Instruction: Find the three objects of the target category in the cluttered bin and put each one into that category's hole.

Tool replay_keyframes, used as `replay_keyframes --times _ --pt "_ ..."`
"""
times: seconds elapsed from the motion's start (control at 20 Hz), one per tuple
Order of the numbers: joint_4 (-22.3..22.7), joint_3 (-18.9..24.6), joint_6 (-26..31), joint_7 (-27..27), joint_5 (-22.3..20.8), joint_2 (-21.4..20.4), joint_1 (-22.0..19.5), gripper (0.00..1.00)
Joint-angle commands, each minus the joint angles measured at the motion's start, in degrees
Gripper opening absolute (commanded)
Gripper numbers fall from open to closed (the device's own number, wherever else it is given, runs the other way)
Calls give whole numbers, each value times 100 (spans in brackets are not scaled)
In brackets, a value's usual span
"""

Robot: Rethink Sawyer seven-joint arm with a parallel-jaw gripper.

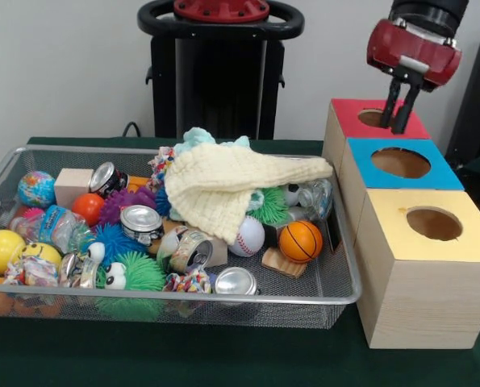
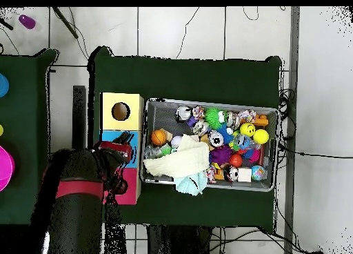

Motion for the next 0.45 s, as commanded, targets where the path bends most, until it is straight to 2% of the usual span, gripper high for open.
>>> replay_keyframes --times 0.05,0.2,0.25,0.45 --pt "-537 -462 -394 926 -646 643 100 0" --pt "-428 -526 -364 581 -446 578 177 0" --pt "-422 -583 -364 503 -424 593 239 100" --pt "-417 -599 -317 347 -453 608 316 100"
